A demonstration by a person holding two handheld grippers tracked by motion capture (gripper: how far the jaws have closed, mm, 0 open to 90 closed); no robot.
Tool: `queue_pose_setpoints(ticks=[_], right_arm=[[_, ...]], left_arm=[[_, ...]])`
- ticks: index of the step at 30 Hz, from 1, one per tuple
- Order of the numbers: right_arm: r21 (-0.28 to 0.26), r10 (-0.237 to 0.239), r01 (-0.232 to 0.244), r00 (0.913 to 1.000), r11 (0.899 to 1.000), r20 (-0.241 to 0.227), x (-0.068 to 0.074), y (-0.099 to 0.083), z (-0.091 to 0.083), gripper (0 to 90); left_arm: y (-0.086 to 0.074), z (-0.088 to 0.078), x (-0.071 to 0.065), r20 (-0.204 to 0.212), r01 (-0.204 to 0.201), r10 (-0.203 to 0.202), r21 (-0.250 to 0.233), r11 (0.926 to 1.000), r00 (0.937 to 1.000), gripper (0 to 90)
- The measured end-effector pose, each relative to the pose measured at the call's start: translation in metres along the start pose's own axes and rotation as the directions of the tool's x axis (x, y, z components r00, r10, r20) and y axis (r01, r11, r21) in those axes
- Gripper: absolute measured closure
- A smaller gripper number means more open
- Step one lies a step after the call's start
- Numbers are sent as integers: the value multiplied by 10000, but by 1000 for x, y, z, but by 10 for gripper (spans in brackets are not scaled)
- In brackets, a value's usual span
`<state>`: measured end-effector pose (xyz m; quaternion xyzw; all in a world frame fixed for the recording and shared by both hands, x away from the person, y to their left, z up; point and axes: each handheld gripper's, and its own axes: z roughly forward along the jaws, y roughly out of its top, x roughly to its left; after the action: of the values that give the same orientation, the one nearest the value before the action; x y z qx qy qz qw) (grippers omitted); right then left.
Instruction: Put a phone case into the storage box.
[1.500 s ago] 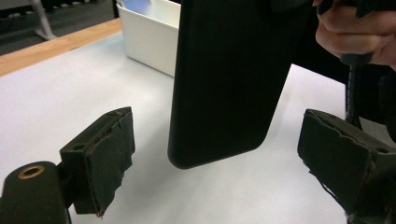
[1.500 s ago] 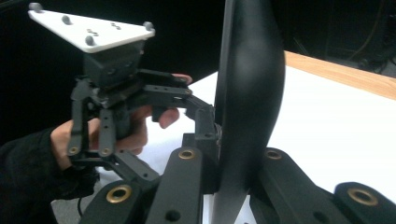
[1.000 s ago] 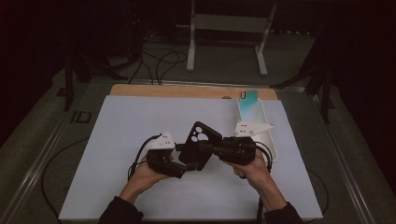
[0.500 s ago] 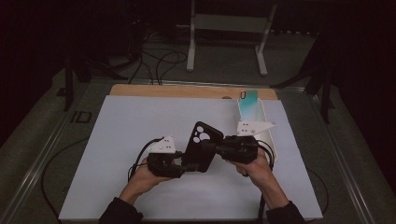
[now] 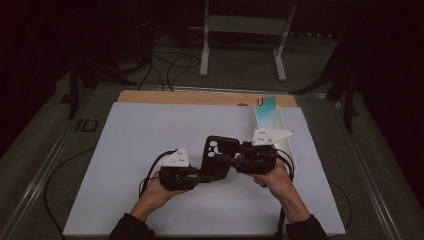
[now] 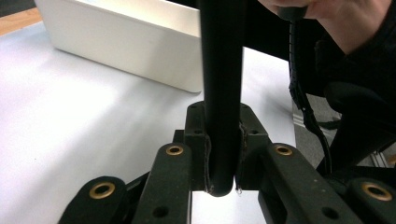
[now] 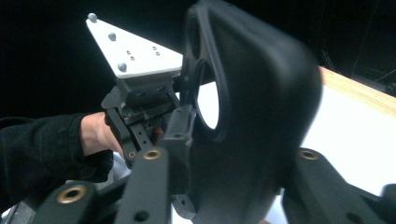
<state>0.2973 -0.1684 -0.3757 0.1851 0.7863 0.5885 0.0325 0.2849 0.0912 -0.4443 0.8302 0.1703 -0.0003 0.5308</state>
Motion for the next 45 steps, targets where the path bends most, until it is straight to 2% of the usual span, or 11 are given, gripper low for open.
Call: queue_pose_setpoints(ticks=[4, 8, 14, 19, 25, 30, 36, 45], right_arm=[[134, -4, 1, 9996, 9999, 271, 0, -1, 4, 521], [247, 6, -15, 9993, 9997, 378, 0, -1, 6, 488], [373, 112, -145, 9959, 9992, 898, -1, -2, 8, 336], [469, 222, -273, 9941, 9985, 1059, -2, -4, 8, 306], [466, 549, -610, 9909, 9970, 1226, -5, -6, 8, 282], [448, 635, -700, 9892, 9965, 1322, -6, -7, 7, 266], [394, 657, -736, 9827, 9965, 1732, -5, -6, 7, 151], [247, 776, -849, 9732, 9961, 2164, -4, -5, 7, 87]], left_arm=[[-1, 1, 0, 28, -16, 16, 52, 10000, 10000, 798], [-3, 0, 1, -30, 21, -21, -26, 10000, 10000, 800], [-3, -1, 0, -168, -9, 7, -99, 10000, 9999, 803], [-3, -5, 2, -421, 55, -64, -214, 9998, 9991, 805], [-4, -6, 3, -839, 154, -166, -151, 9998, 9963, 805], [-5, -7, 4, -1100, 232, -243, -116, 9997, 9936, 804], [-7, -8, 4, -1291, 272, -286, -129, 9995, 9912, 805], [-10, -11, 6, -1575, 407, -427, -162, 9990, 9866, 804]])
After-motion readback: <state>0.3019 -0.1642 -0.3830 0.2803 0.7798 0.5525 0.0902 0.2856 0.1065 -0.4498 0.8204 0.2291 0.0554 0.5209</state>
